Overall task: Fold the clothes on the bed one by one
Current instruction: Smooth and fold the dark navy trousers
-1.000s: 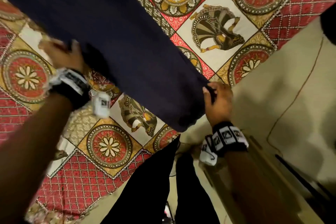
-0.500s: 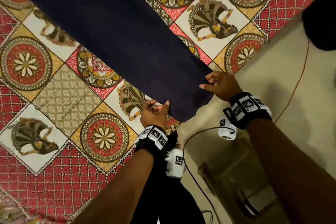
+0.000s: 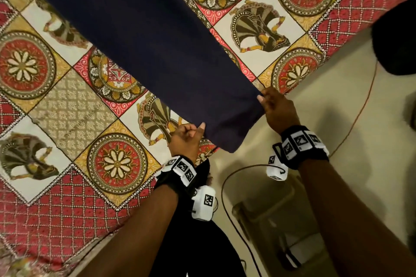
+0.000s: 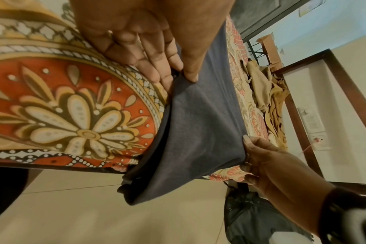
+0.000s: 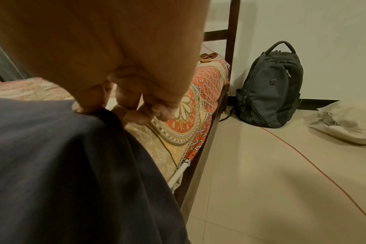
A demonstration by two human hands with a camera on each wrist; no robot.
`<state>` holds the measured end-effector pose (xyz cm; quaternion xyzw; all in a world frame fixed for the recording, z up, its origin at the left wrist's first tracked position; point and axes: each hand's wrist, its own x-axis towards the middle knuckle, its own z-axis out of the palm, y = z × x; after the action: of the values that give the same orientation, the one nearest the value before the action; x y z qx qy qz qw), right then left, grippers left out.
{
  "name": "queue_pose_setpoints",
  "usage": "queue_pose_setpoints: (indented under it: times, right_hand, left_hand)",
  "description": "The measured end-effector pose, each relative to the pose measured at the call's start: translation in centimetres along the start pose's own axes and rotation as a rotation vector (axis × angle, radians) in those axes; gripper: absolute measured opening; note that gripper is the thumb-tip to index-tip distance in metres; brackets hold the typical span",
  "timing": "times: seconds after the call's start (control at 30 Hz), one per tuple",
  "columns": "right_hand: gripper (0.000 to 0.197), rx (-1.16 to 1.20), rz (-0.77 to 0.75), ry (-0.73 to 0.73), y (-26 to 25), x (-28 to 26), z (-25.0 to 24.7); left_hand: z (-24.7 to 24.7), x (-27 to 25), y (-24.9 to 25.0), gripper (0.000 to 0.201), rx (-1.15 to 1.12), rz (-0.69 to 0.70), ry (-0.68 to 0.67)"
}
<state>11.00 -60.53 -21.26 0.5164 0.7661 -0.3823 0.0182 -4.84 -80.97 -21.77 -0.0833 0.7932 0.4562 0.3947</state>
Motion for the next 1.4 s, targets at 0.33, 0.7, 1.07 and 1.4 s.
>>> queue_pose_setpoints:
  times: [0.33,0.7,1.07,1.4]
  right_hand:
    - [0.032,-0.142,0.025,-0.054,0.8,1.9,0.2]
    - [0.025,0.361,-0.019,-0.365,0.8,4.8,-2.4]
    - [0.040,0.271,0.030,-1.007,2.2,4.8,-4.1]
    - [0.032,0.063,0.073,-1.003,11.8,3.6,-1.3]
  left_hand:
    - [0.2,-0.1,0.9,0.034,-0.003,-0.095,0.012]
    - [2.3,-3.6,1.9,0.019,-0.184,-0.110,-0.113]
    - [4.0,-7.0,-1.8,0.026,-0.191,-0.145,-0.293]
    - [7.9,-7.1,-10.5,0.040,0.013,-0.228,-0.366]
